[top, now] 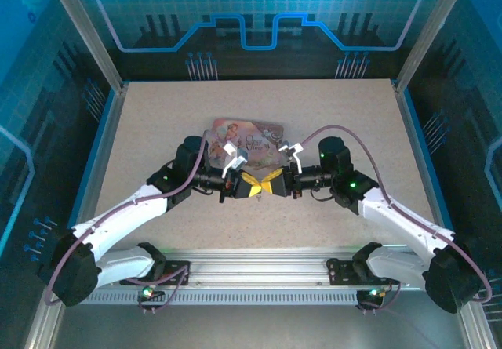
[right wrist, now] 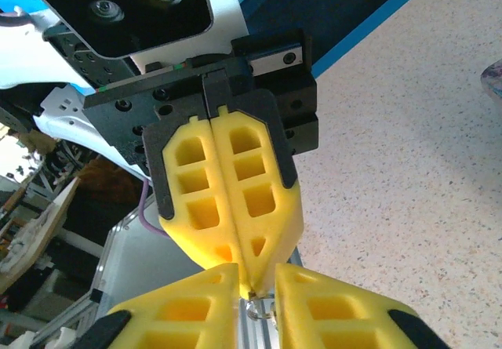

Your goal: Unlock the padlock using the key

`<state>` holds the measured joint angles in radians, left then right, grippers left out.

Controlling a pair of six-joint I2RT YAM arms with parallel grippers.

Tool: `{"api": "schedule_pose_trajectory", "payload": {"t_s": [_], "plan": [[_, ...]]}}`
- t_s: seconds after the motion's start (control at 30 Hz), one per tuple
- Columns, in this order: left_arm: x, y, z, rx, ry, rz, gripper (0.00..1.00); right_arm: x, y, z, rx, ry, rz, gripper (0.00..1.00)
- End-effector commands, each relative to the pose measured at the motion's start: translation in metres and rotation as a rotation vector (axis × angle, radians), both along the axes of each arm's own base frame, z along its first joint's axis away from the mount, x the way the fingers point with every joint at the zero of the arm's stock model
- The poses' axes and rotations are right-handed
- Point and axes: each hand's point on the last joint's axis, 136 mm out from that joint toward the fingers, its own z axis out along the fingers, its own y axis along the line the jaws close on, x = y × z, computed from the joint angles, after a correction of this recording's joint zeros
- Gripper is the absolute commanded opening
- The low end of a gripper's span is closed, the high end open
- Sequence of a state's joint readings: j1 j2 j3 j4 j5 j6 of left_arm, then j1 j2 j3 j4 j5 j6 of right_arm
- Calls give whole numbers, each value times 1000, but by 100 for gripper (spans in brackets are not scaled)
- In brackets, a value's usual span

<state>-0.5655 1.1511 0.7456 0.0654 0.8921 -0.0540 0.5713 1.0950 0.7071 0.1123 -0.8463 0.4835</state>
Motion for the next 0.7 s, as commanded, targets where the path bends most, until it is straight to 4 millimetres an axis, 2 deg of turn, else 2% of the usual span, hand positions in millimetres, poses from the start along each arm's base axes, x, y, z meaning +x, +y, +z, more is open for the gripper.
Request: {"api": "schedule_pose_trajectory", "payload": {"t_s": [0.0, 0.07, 0.13, 0.27, 0.37, 0.43, 0.5, 0.67], "plan": [[0, -1, 18, -40, -20, -27, 0, -3, 4, 13, 19, -34, 31, 12], [-1, -1, 19, -41, -20, -27, 0, -3, 5, 14, 22, -32, 37, 6], [0, -1, 20, -44, -19, -25, 0, -4, 6, 14, 22, -28, 43, 4], [1, -1, 20, -45, -11, -26, 0, -6, 7, 12, 18, -24, 50, 14], [1, -1, 20, -47, -4, -27, 0, -8, 9, 9, 13, -22, 62, 16], [2, -1, 21, -51, 2, -29, 0, -9, 11, 8, 11, -22, 71, 10], [2, -2, 20, -53, 7, -33, 0, -9, 12, 6, 8, -24, 74, 0], [6, -1, 19, -50, -1, -4, 0, 2, 11, 3, -9, -40, 5, 0]]}}
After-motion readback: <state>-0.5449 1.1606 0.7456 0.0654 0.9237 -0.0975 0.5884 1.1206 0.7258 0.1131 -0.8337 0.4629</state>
